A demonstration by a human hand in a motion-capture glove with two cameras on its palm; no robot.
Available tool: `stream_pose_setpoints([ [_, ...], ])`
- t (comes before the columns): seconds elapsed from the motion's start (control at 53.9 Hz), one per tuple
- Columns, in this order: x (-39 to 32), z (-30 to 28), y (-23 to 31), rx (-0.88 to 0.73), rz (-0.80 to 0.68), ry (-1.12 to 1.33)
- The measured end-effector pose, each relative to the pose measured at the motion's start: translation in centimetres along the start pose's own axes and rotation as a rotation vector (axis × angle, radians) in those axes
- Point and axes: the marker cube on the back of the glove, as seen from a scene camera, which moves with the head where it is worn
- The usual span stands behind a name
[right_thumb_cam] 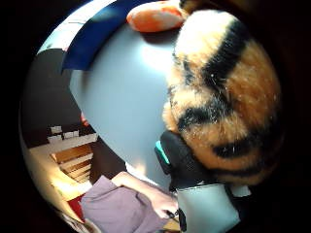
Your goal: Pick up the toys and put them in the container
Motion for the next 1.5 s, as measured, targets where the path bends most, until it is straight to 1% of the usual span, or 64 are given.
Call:
stream_pose_setpoints([
  [0.074, 0.0, 0.2, -0.4, 0.023, -0.009, -0.034],
  [0.186, -0.4, 0.2, -1.0, 0.091, -0.066, -0.025],
  [0.26, -0.5, 0.0, -1.7, 0.097, -0.079, -0.018],
  [0.315, -0.7, -0.2, -2.1, 0.041, -0.086, -0.045],
  [0.427, -0.1, -0.9, -3.2, -0.18, -0.08, -0.068],
  [0.482, -0.1, -1.7, -3.2, -0.266, -0.095, -0.105],
  [0.538, -0.5, -2.9, -3.2, -0.311, -0.117, -0.156],
  [0.575, -0.9, -3.7, -3.2, -0.312, -0.12, -0.177],
  [0.649, -1.9, -6.8, -3.7, -0.27, -0.128, -0.227],
  [0.761, -3.4, -12.6, -5.4, -0.087, -0.141, -0.255],
  [0.816, -4.1, -15.9, -6.7, -0.028, -0.148, -0.249],
  [0.891, -5.4, -19.9, -8.9, 0.043, -0.171, -0.185],
  [0.946, -5.6, -22.0, -10.5, 0.1, -0.237, -0.07],
  [0.983, -6.4, -23.5, -11.6, 0.129, -0.259, -0.063],
  [1.02, -7.7, -24.9, -12.6, 0.148, -0.254, -0.087],
  [1.076, -9.2, -26.7, -14.3, 0.176, -0.2, -0.111],
  [1.132, -10.5, -28.1, -16.2, 0.21, -0.208, -0.084],
  [1.206, -13.5, -29.9, -18.6, 0.237, -0.179, -0.095],
  [1.299, -15.6, -30.8, -21.7, 0.251, -0.029, -0.122],
  [1.336, -16.3, -30.8, -22.7, 0.255, -0.054, -0.104],
  [1.41, -17.1, -30.3, -24.5, 0.268, -0.193, -0.031],
  [1.429, -17.4, -30.2, -25.0, 0.27, -0.207, -0.025],
  [1.466, -17.9, -29.9, -26.3, 0.269, -0.169, -0.043],
  [1.503, -18.2, -29.6, -27.8, 0.267, -0.068, -0.074],
])
